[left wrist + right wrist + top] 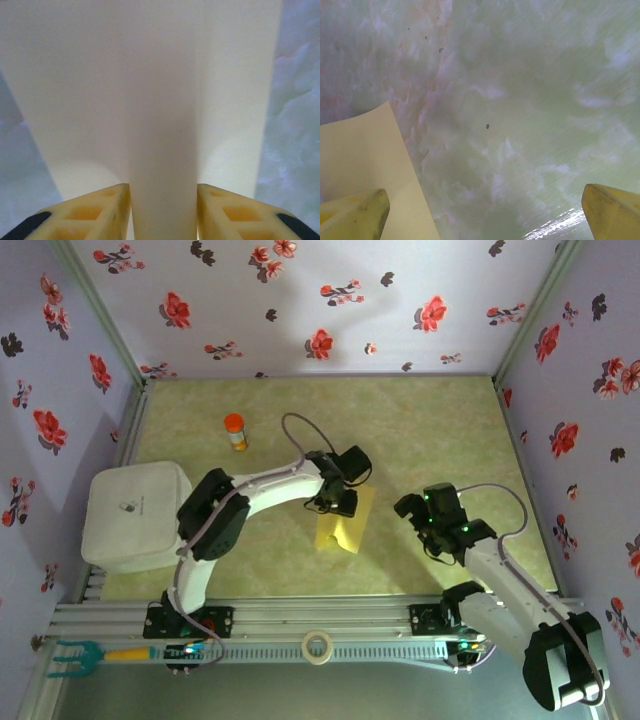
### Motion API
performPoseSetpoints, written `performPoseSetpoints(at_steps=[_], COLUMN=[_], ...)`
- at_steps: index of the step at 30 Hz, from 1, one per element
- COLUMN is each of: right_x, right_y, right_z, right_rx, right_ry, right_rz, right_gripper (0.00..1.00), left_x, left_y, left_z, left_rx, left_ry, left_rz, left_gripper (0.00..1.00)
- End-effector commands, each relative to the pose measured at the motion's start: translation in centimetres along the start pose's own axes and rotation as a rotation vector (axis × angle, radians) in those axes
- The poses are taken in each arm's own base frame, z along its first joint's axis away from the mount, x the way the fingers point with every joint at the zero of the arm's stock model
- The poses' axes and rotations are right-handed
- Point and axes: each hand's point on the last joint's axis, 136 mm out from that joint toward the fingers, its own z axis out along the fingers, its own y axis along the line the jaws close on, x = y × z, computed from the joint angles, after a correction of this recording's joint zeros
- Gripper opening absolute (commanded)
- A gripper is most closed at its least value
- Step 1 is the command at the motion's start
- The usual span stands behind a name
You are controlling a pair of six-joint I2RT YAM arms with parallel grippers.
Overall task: Fold a paper plane with a square sheet of paper (pick it up from the middle)
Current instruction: First fold the square sheet of paper in half at the center of the table.
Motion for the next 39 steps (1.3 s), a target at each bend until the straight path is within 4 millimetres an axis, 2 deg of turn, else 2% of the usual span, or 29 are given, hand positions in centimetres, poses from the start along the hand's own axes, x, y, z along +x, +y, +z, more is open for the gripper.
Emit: performPoseSetpoints(at_steps=[1, 9, 14, 18, 24, 31, 39], right_x=[-0.7, -1.8, -1.8, -1.7, -1.4, -1.2, -1.2], right_y=[1.7, 1.9, 2.6, 2.7, 3.1, 2.4, 2.4], right_z=[-0.7, -1.8, -2.3, -2.4, -2.6, -3.3, -3.5], right_rx=[-0.035, -0.015, -0.044, -0.054, -0.087, -0.083, -0.087], right_ry=[-0.008, -0.056, -0.047, -0.040, -0.028, -0.038, -0.039], right_rz=[-0.041, -0.075, -0.145, -0.148, -0.152, -0.151, -0.158], right_gripper=[0.99, 0.99, 0.99, 0.99, 0.99, 0.99, 0.99], left_x=[-1.5, -2.8, -3.1, -3.4, -3.0, -2.3, -1.6], left_y=[-0.5, -0.3, 0.0, -0.7, -1.3, -1.1, -0.7], left_z=[-2.3, -5.5, -6.5, -6.9, -5.8, -4.5, -2.7], left_rx=[0.127, 0.385, 0.492, 0.573, 0.629, 0.649, 0.634], left_ry=[-0.061, -0.154, -0.198, -0.211, -0.180, -0.168, -0.137], left_rz=[-0.081, -0.212, -0.269, -0.282, -0.315, -0.357, -0.376], left_gripper=[0.39, 0.39, 0.40, 0.40, 0.40, 0.40, 0.40])
